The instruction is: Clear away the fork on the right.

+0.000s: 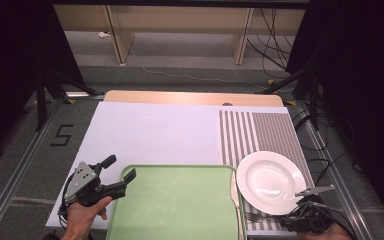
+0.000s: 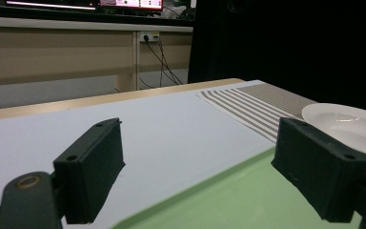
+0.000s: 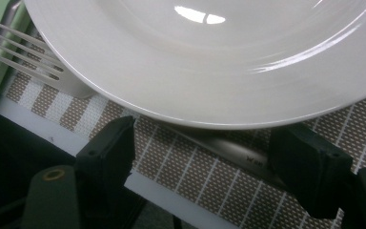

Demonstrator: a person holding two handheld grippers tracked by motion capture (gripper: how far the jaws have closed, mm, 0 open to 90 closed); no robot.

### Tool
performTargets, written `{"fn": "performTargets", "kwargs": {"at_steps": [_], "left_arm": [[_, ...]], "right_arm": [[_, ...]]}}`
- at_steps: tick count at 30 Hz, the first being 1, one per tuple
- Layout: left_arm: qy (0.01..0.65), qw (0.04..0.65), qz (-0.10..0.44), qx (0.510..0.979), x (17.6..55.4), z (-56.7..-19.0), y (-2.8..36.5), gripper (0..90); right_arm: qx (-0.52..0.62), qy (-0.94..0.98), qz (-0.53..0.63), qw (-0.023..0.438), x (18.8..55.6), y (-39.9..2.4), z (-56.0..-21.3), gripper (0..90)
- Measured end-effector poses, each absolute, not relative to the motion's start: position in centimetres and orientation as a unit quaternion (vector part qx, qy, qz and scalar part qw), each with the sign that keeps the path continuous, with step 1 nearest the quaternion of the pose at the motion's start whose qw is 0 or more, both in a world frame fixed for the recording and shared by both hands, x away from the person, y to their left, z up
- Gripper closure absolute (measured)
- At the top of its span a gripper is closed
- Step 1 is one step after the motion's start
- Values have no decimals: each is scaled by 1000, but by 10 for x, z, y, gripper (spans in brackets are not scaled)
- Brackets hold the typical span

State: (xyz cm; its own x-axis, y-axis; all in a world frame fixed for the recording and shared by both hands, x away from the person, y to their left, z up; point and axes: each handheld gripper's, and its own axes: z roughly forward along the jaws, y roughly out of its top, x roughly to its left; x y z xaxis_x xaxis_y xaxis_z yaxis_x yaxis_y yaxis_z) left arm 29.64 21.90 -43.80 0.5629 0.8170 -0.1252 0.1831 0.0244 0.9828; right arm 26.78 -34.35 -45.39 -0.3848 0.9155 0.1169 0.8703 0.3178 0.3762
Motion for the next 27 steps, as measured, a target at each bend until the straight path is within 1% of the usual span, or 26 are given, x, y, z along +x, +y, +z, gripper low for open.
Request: {"fn": "performTargets", "kwargs": {"at_steps": [1, 3, 5, 6, 7, 8, 10, 16, 18, 20, 25, 27], "left_arm": [[386, 602, 263, 647, 296, -438, 219, 163], [386, 602, 263, 647, 296, -438, 219, 164], [387, 602, 263, 647, 296, -438, 219, 164], [387, 602, 264, 647, 296, -438, 219, 164], [387, 602, 264, 647, 296, -438, 219, 163], [388, 602, 264, 646, 296, -438, 219, 163], [388, 602, 264, 646, 296, -438, 219, 163], [387, 602, 264, 647, 296, -438, 219, 163], [387, 602, 264, 647, 296, -438, 219, 163], [387, 602, 264, 647, 296, -438, 219, 163], [386, 601, 264, 648, 296, -438, 219, 163], [386, 601, 264, 648, 296, -438, 219, 163]], "right_arm": [[546, 812, 199, 62, 269, -344, -455, 245], [544, 815, 193, 49, 270, -342, -455, 242], [526, 827, 190, 58, 271, -341, -460, 244], [519, 832, 189, 56, 272, -342, -459, 264], [529, 827, 186, 46, 270, -340, -457, 280], [521, 831, 186, 54, 270, -341, -457, 301], [529, 829, 174, 50, 267, -338, -456, 338], [507, 847, 141, 68, 265, -335, -454, 447], [520, 843, 123, 62, 263, -331, -451, 472], [499, 855, 121, 75, 264, -331, -453, 488], [490, 863, 101, 69, 262, -324, -451, 538], [466, 875, 105, 77, 265, -325, -452, 561]]}}
